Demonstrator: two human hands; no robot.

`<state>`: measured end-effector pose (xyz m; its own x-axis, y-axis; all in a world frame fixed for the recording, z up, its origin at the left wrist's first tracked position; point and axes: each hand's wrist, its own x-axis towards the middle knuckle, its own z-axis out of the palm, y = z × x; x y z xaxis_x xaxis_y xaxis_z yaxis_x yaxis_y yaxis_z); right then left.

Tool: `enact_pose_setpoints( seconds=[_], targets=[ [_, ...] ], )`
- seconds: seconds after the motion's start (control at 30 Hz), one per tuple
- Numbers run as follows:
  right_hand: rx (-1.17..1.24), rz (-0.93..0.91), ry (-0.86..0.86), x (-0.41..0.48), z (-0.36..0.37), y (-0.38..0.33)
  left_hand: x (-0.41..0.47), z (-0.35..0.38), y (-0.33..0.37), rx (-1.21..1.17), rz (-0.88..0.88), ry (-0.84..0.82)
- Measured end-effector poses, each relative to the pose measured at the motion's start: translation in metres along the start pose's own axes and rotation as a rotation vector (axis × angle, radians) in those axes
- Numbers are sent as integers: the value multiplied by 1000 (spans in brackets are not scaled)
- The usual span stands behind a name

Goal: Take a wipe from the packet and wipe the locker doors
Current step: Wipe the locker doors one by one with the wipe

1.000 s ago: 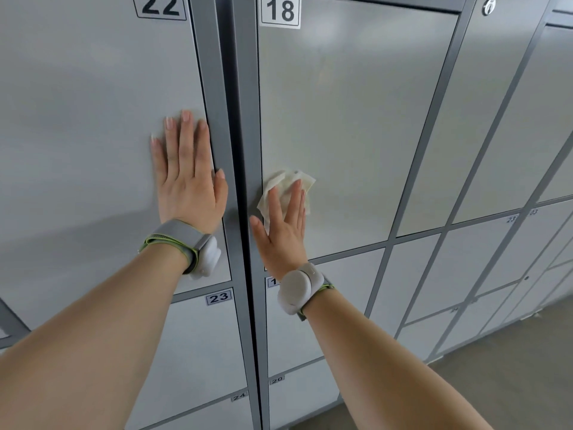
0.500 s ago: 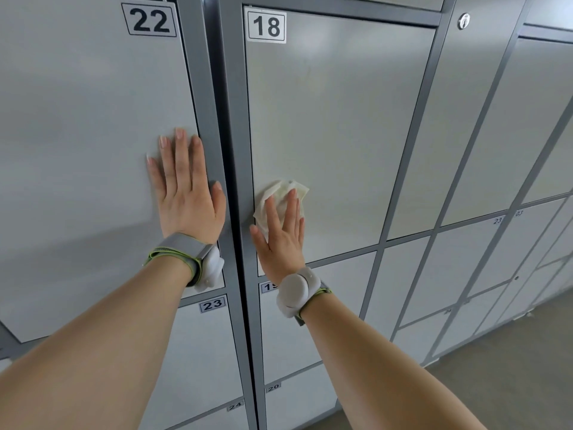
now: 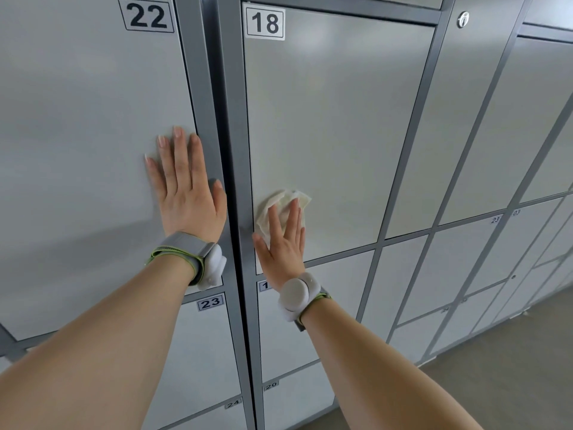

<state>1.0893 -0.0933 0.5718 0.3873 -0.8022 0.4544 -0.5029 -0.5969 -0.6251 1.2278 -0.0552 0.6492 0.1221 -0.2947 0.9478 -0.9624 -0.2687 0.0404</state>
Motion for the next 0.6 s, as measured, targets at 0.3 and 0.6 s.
enact_pose_setpoints(
  seconds=[0.3,0.6],
  targets=[
    [48,-93,136,19,-13,-15,-1,3,3,27,-19,21],
    [-38,-3,-13,-6,3,11,-2,5,1,31,-4,25]
  ],
)
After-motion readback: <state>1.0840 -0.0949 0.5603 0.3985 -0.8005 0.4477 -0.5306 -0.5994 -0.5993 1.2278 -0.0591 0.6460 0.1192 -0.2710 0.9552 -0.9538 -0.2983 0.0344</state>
